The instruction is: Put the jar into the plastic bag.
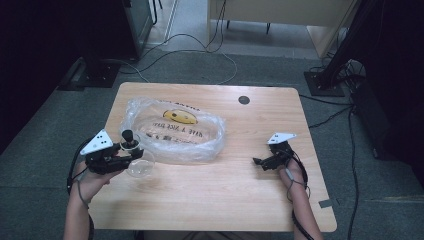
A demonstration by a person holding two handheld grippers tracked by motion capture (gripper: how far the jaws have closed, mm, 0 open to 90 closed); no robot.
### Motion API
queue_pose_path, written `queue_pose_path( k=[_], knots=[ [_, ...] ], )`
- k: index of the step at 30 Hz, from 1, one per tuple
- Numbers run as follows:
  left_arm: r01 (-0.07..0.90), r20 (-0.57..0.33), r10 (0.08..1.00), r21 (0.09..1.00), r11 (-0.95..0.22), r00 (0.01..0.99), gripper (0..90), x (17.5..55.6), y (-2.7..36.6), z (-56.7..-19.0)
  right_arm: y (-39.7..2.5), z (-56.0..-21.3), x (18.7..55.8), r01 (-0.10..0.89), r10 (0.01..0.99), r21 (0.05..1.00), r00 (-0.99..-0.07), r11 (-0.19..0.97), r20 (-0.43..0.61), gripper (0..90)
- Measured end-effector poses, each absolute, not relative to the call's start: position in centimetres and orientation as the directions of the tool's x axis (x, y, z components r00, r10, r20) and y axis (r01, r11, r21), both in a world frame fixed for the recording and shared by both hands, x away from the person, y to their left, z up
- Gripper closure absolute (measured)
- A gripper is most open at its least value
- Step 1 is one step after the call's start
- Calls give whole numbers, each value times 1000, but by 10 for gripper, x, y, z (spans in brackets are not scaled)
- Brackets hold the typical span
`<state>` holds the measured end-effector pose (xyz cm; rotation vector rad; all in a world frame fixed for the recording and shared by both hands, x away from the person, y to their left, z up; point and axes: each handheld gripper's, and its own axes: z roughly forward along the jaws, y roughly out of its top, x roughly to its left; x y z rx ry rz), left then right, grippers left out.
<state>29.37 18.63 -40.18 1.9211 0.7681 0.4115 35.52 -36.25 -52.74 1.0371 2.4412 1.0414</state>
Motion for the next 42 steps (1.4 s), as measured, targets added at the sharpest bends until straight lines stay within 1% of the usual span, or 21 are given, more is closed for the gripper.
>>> queue_pose_path(
  k=[9, 12, 17, 20, 25, 32, 36, 38, 42],
  knots=[
    [251, 15, 702, 929, -274, 712, 526, 295, 175, -375, -360, -528, 348, 532, 756, 718, -655, 448, 13, 0],
    [217, 36, 736, 945, -245, 676, 527, 300, 168, -372, -360, -528, 346, 532, 756, 719, -654, 448, 12, 0],
    [194, 29, 772, 961, -195, 635, 528, 310, 161, -376, -360, -528, 344, 532, 754, 718, -656, 449, 15, 0],
    [168, 32, 807, 973, -161, 590, 529, 317, 156, -382, -360, -528, 343, 529, 752, 718, -659, 452, 12, 0],
    [141, 1, 850, 986, -88, 527, 530, 333, 149, -396, -360, -528, 343, 529, 752, 718, -659, 452, 12, 0],
    [115, -17, 893, 993, -39, 451, 530, 353, 137, -424, -360, -528, 342, 527, 750, 719, -661, 453, 11, 0],
    [120, -1, 911, 991, -53, 412, 530, 363, 129, -442, -360, -528, 342, 526, 748, 719, -663, 455, 12, 0],
    [116, 21, 916, 991, -74, 401, 530, 365, 125, -448, -360, -528, 342, 525, 748, 719, -664, 456, 11, 0],
    [76, 82, 918, 990, -120, 388, 530, 367, 117, -456, -360, -528, 342, 524, 746, 719, -665, 456, 12, 0]
  ],
)
